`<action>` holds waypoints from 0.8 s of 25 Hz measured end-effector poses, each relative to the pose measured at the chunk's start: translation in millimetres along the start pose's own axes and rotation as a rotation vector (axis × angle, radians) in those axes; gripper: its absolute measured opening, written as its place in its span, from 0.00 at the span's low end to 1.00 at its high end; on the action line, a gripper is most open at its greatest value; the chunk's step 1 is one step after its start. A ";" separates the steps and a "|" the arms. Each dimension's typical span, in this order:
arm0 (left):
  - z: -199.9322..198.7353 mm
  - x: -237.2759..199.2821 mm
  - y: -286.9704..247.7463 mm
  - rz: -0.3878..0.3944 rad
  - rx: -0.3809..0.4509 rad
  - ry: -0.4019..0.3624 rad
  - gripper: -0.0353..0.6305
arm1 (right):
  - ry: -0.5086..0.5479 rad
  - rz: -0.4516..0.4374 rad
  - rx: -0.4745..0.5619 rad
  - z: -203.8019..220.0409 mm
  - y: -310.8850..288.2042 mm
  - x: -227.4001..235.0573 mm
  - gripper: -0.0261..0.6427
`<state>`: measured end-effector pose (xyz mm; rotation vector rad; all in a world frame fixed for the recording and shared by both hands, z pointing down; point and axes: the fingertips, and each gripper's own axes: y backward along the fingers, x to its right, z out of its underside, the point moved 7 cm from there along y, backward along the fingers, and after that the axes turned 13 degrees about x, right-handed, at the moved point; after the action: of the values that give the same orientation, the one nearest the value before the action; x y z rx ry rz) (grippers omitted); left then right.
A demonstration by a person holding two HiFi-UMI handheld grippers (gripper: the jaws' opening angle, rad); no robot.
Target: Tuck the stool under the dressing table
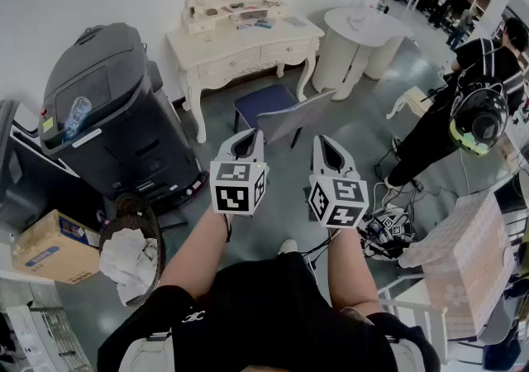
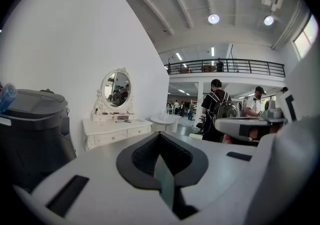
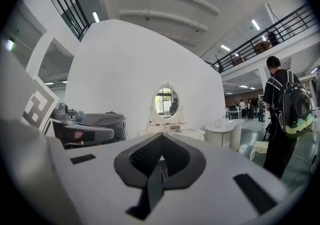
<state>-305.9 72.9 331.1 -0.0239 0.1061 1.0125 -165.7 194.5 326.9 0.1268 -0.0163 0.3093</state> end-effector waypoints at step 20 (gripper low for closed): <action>27.0 28.8 -75.6 0.015 -0.081 -0.058 0.04 | -0.044 -0.022 -0.009 12.6 -37.5 72.1 0.05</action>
<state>-224.7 59.0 352.8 -0.0673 0.0119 1.0309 -85.6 179.2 337.4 0.1249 -0.0601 0.2848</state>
